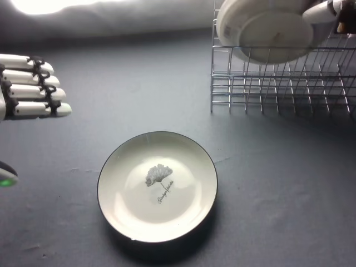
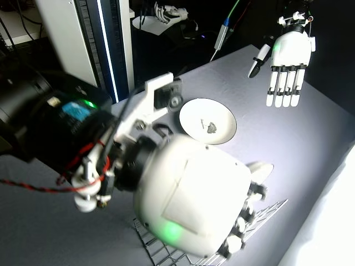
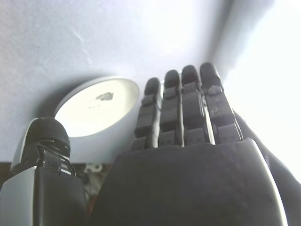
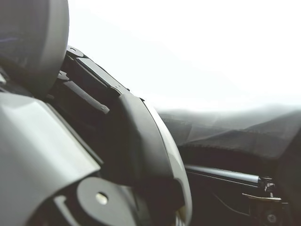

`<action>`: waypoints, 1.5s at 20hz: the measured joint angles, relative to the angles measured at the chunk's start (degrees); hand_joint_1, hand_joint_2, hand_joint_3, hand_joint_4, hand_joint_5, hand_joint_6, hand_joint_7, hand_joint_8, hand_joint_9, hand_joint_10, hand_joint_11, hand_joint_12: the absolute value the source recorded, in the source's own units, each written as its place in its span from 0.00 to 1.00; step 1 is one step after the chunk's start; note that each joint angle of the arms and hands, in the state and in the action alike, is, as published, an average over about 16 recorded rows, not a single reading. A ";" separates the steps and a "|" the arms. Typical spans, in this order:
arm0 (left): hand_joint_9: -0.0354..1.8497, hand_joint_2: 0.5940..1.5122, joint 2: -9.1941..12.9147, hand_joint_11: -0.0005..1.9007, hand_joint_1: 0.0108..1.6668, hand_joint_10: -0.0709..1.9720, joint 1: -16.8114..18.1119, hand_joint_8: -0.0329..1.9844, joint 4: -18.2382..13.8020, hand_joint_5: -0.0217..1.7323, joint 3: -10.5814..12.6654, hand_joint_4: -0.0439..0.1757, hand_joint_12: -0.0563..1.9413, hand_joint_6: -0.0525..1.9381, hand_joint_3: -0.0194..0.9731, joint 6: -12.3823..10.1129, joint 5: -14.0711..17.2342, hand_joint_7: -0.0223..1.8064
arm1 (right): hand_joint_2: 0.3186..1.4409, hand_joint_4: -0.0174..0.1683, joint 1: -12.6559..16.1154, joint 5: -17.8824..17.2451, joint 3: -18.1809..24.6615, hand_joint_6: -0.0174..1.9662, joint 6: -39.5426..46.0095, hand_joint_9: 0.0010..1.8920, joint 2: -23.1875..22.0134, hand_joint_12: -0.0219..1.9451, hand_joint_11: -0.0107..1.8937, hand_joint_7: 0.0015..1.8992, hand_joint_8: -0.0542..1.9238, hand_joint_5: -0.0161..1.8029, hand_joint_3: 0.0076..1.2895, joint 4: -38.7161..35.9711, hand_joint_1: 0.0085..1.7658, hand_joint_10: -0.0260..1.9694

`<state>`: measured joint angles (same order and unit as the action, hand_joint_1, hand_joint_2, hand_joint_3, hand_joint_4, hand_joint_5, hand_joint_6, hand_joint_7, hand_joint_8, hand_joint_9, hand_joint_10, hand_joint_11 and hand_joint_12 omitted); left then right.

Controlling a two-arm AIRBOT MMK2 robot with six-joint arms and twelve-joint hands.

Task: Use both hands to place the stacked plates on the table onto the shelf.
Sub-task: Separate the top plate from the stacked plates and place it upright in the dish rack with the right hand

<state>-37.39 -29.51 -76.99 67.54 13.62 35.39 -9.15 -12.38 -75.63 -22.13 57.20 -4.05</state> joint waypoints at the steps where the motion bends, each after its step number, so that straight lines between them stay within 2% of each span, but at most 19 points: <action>1: 0.09 0.58 -0.05 0.01 0.01 0.04 -0.10 0.02 -0.46 0.08 0.02 0.20 0.17 0.04 0.03 -1.27 1.12 0.09 | 0.62 0.04 -0.69 -0.41 -0.39 0.53 0.09 0.50 0.21 0.67 0.40 0.52 0.52 0.49 0.00 0.00 0.77 0.59; 10: 0.09 0.57 -1.21 0.01 0.01 0.04 -1.43 0.02 -5.70 0.07 -0.33 0.20 0.17 0.04 0.03 -15.51 13.72 0.09 | 0.63 0.04 -5.15 -3.49 -2.39 0.52 0.78 0.51 1.34 0.65 0.41 0.53 0.50 0.48 0.00 -0.01 0.77 0.58; 12: 0.09 0.57 -1.67 0.01 0.01 0.04 -1.93 0.02 -6.81 0.07 -0.65 0.20 0.17 0.04 0.03 -18.01 16.11 0.09 | 0.63 0.04 -5.65 -3.93 -2.36 0.52 0.86 0.51 1.38 0.65 0.41 0.53 0.51 0.48 0.00 -0.02 0.77 0.58; 14: 0.09 0.57 -2.25 0.01 0.01 0.04 -2.53 0.02 -7.69 0.07 -0.97 0.20 0.17 0.04 0.03 -19.42 17.94 0.09 | 0.64 0.05 -5.95 -4.22 -2.32 0.52 0.90 0.50 1.40 0.65 0.40 0.52 0.51 0.48 0.00 -0.02 0.77 0.57; 17: 0.09 0.57 -3.34 0.01 0.01 0.04 -3.65 0.02 -8.40 0.07 -1.34 0.19 0.17 0.04 0.03 -20.01 19.23 0.09 | 0.65 0.06 -6.06 -4.38 -2.23 0.53 0.90 0.49 1.39 0.66 0.38 0.51 0.52 0.48 0.00 -0.03 0.76 0.51; 20: 0.09 0.57 -4.61 0.01 0.01 0.04 -4.96 0.02 -8.76 0.07 -1.68 0.19 0.17 0.04 0.03 -19.46 19.06 0.09 | 0.66 0.07 -6.04 -4.43 -2.07 0.52 0.88 0.47 1.38 0.67 0.34 0.50 0.48 0.47 0.00 -0.03 0.74 0.45; 30: 0.09 0.57 -8.15 0.01 0.01 0.04 -8.09 0.02 -8.40 0.07 -1.92 0.19 0.17 0.04 0.03 -14.48 13.48 0.09 | 0.68 0.08 -3.97 -5.95 -1.08 0.25 0.66 0.41 1.47 0.70 0.22 0.47 0.20 0.42 0.00 -1.70 0.68 0.24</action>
<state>-45.54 -37.60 -85.38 65.62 -0.86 48.86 -13.12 -18.33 -76.71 -21.46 58.67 -5.75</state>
